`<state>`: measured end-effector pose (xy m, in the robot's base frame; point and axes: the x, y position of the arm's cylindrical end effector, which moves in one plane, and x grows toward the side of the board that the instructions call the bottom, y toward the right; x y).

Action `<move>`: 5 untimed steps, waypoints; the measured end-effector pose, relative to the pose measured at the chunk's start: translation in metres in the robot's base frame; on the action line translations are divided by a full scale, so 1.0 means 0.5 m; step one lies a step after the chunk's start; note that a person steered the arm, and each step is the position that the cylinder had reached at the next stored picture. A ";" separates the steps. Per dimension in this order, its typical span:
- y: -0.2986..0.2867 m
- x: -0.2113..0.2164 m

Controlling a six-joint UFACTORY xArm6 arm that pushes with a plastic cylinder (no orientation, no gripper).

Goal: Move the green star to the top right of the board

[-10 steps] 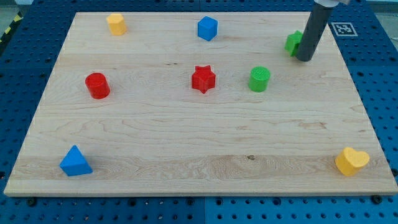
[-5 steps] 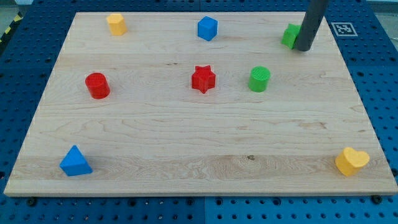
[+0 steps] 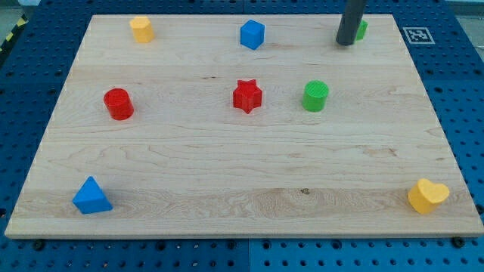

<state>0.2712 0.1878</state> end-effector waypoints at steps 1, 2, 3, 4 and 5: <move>-0.043 -0.001; -0.002 -0.017; 0.062 -0.017; 0.064 -0.017; 0.008 -0.017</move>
